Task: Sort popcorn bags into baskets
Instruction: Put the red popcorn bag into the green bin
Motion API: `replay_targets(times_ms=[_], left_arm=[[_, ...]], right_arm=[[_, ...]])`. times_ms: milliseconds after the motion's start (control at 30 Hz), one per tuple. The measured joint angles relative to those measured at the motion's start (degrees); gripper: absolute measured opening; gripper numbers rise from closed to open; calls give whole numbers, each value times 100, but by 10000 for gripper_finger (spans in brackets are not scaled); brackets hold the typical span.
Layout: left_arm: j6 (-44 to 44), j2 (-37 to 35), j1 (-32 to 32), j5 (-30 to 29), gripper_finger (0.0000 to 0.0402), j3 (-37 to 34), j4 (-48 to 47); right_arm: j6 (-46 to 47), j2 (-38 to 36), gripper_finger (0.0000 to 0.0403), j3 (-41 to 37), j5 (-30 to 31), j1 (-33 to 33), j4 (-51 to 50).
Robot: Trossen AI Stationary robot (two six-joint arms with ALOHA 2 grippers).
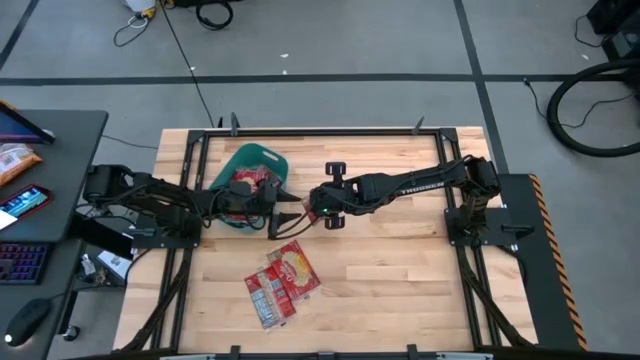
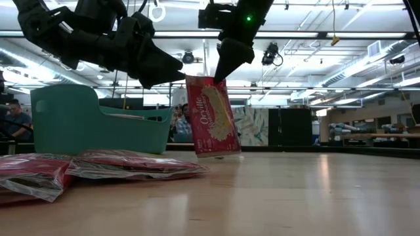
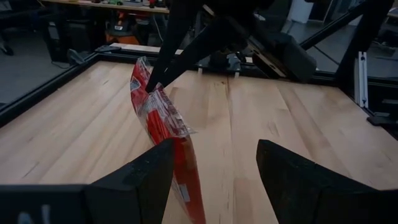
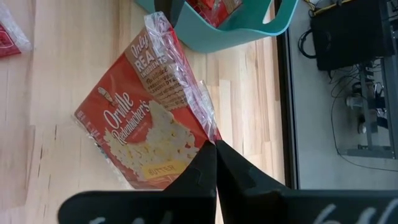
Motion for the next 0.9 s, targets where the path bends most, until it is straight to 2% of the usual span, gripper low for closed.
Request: replay_targets(times_ms=[667,900], left_arm=[[-11,-40,0,0,231,-2,-88],[50,-811,19,0,231,-4,-1179]], right_arm=[[1,0,1,0,-6,0,-2],[-2,0,1,0,90,0,-61]])
